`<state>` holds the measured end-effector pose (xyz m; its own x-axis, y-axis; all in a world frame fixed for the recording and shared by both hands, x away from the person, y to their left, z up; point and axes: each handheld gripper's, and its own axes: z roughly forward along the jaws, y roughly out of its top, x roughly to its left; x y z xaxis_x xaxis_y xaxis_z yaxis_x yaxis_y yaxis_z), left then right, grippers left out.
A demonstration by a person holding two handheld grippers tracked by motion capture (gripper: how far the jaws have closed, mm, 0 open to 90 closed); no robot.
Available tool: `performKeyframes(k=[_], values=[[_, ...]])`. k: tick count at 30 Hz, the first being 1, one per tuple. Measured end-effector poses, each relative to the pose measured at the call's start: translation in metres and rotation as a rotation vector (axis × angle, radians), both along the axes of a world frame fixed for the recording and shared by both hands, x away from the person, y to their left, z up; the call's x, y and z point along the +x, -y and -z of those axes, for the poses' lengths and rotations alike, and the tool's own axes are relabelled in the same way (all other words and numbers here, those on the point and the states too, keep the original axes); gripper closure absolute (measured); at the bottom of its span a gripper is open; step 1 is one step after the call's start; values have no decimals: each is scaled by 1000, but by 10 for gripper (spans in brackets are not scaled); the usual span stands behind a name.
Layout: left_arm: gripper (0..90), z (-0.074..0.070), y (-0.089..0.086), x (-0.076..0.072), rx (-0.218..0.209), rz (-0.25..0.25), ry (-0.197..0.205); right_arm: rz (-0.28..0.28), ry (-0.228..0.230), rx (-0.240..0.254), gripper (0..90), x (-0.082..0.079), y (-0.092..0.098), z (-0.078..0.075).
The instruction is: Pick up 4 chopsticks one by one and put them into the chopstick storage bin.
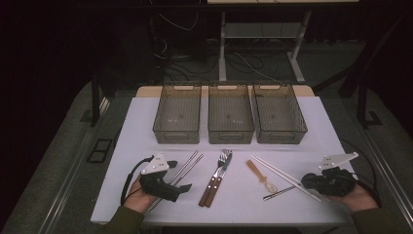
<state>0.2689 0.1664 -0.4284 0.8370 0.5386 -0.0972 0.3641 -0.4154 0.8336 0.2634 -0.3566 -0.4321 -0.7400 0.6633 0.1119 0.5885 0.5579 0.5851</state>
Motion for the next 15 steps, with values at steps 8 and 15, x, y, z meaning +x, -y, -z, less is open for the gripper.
performKeyframes(k=[8, 15], values=[[43, 0, 0, 0, 0, 1, 1, -16, 2, -26, 819, 1, -1, 3], [43, 0, 0, 0, 0, 4, 3, -45, 26, -53, 819, -1, -4, 5]])
